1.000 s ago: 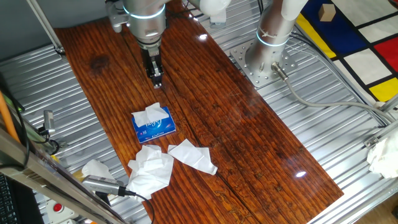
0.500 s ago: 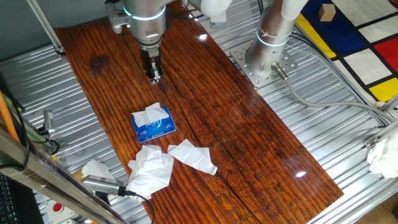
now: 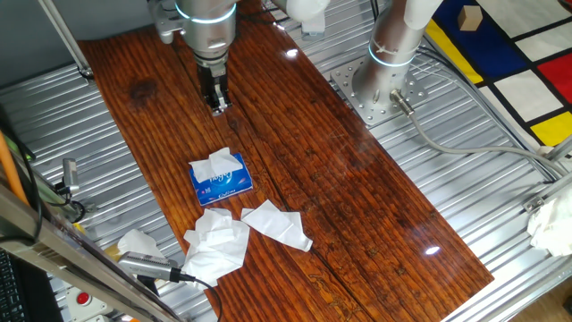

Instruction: Pull out a napkin

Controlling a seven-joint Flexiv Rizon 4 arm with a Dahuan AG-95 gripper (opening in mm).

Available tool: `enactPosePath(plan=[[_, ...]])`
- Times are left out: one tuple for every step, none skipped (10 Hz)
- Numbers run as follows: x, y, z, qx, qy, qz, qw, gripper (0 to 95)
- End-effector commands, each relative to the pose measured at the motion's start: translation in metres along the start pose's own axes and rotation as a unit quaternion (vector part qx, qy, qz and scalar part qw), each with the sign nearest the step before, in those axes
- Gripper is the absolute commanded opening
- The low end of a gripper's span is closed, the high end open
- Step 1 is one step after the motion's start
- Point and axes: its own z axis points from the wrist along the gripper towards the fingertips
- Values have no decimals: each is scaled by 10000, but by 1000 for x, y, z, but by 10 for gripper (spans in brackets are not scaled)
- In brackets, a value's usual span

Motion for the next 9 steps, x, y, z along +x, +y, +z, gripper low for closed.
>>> enactPosePath(plan=[[-6, -3, -1, -8, 31, -9, 10000, 0], [-9, -5, -1, -9, 38, -20, 10000, 0], [-13, -7, -1, -13, 45, -14, 10000, 0], [-17, -9, 0, -12, 49, 5, 10000, 0], [-19, -10, 1, -12, 50, 8, 10000, 190], [-21, -12, 2, -18, 50, 0, 10000, 190], [-23, -12, 2, -39, 62, -3, 10000, 190], [-26, -12, 2, -56, 99, -8, 9999, 190], [-28, -11, 3, -53, 113, -5, 9999, 380]])
